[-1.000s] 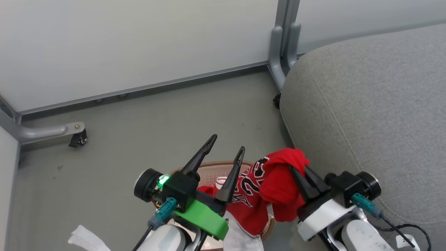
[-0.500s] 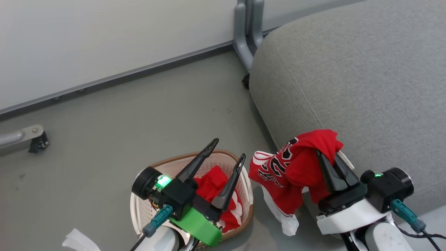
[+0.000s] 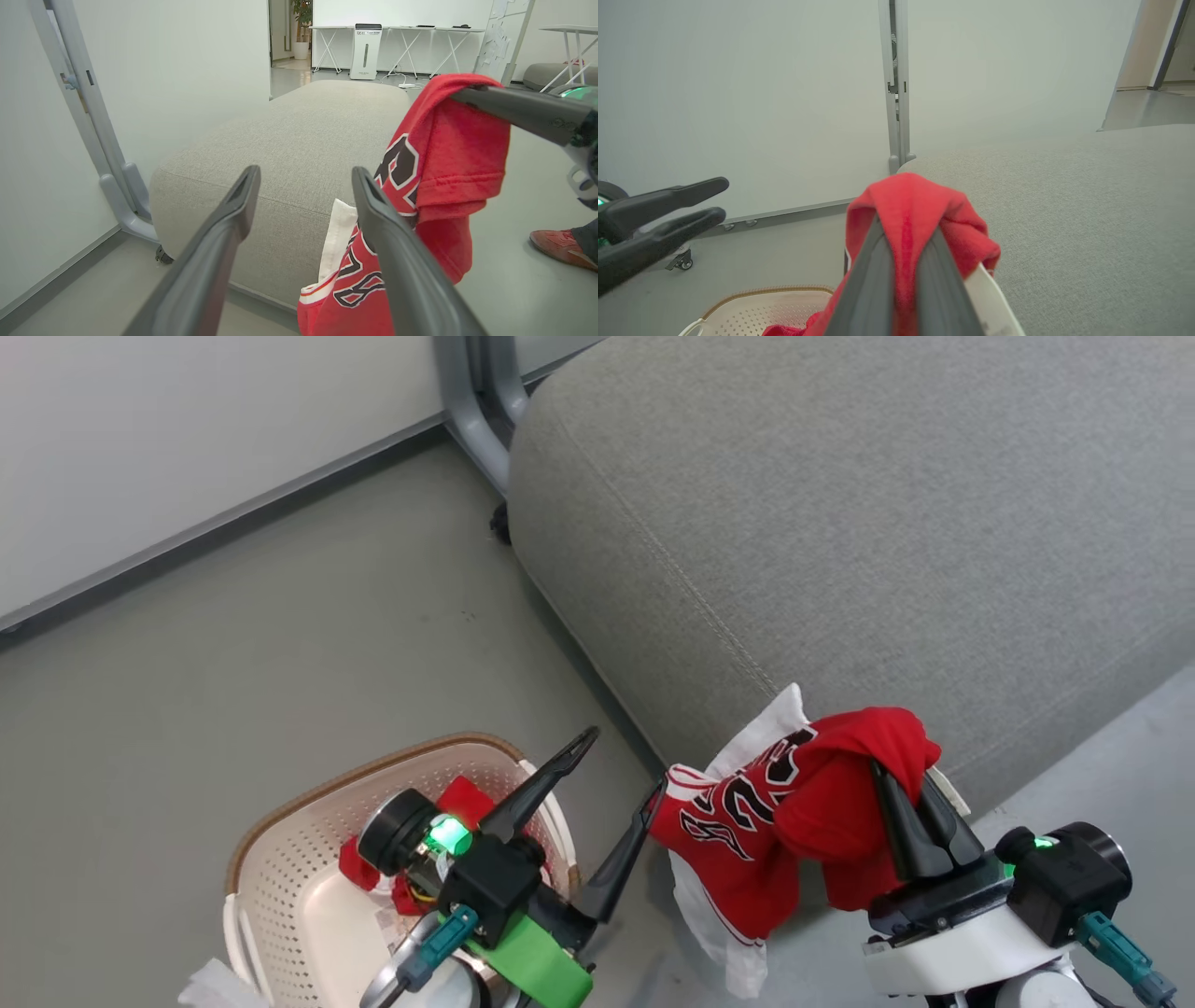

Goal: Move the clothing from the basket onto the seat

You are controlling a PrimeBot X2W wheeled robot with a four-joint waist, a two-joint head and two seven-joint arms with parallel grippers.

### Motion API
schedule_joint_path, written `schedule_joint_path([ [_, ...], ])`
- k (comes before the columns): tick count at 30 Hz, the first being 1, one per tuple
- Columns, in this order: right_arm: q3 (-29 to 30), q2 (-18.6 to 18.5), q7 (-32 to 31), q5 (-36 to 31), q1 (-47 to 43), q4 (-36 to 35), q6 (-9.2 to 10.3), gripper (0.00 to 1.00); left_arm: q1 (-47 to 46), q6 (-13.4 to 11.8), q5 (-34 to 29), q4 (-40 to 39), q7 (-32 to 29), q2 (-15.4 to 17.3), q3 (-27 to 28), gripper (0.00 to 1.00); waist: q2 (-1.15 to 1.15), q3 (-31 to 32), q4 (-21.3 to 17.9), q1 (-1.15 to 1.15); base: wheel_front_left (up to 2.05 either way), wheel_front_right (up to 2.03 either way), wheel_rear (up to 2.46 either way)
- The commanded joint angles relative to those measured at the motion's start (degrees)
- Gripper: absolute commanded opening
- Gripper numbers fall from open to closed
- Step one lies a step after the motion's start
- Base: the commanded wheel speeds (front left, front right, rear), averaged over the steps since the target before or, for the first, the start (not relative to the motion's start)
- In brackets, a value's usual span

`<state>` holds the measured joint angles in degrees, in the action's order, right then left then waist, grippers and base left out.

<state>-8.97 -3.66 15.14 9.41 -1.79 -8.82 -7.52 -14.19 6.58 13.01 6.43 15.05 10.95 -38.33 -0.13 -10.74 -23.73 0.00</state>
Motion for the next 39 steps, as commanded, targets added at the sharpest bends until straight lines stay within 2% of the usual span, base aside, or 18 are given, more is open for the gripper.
schedule_joint_path([
  [1, 0.3, 0.1, 0.0, -0.4, -0.2, -0.7, 0.06, 0.00, -1.1, 0.4, -0.8, 0.3, 0.2, 0.3, -0.2, 1.00, 0.13, -3.3, -3.9, 0.00, 0.00, 0.00, 0.00],
  [7, 3.3, 0.0, 0.0, 1.8, 5.8, -4.0, 0.06, 0.00, -4.0, 0.7, -2.1, -0.4, 0.2, 1.0, -1.2, 1.00, 0.13, -8.8, -3.4, 0.00, 0.00, 0.00, 0.00],
  [13, 11.8, -2.9, 0.0, 5.8, 20.1, -7.4, 0.06, 0.00, -7.8, 0.9, -2.0, -1.8, 0.2, 2.4, -1.9, 1.00, 0.13, -16.9, -0.1, 0.00, 0.00, 0.00, 0.00],
  [17, 15.4, -8.7, 0.0, 8.5, 31.9, -4.4, 0.06, 0.00, -9.6, 0.9, -2.0, -2.2, 0.2, 3.1, -1.5, 1.00, 0.13, -21.3, 2.3, 0.00, 0.00, 0.00, 0.00],
  [23, 18.0, -18.9, 0.0, 12.6, 48.7, 4.9, 0.06, 0.00, -12.0, 0.9, -2.8, -3.7, 0.1, 3.4, -1.0, 1.00, 0.13, -27.5, 6.0, 0.00, 0.00, 0.00, 0.00],
  [25, 18.0, -21.5, 0.0, 12.5, 51.4, 7.7, 0.06, 0.00, -12.7, 0.9, -3.1, -4.0, 0.1, 3.4, -0.9, 1.00, 0.13, -29.2, 6.9, 0.00, 0.00, 0.00, 0.00],
  [29, 18.6, -23.8, 0.0, 11.8, 53.4, 13.9, 0.06, 0.00, -14.1, 0.9, -3.4, -4.5, 0.1, 3.4, -1.0, 1.00, 0.13, -31.6, 7.9, 0.00, 0.00, 0.00, 0.00],
  [34, 21.7, -20.5, 0.0, 9.8, 47.2, 22.1, 0.06, 0.00, -14.4, 0.9, -2.6, -3.8, 0.1, 2.4, -0.8, 1.00, 0.13, -31.9, 8.6, 0.00, 0.00, 0.00, 0.00],
  [39, 25.2, -15.5, 0.0, 7.7, 38.2, 29.8, 0.06, 0.00, -13.2, 0.9, -0.7, -3.4, 0.1, 1.5, -0.1, 1.00, 0.13, -29.6, 8.7, 0.00, 0.00, 0.00, 0.00],
])
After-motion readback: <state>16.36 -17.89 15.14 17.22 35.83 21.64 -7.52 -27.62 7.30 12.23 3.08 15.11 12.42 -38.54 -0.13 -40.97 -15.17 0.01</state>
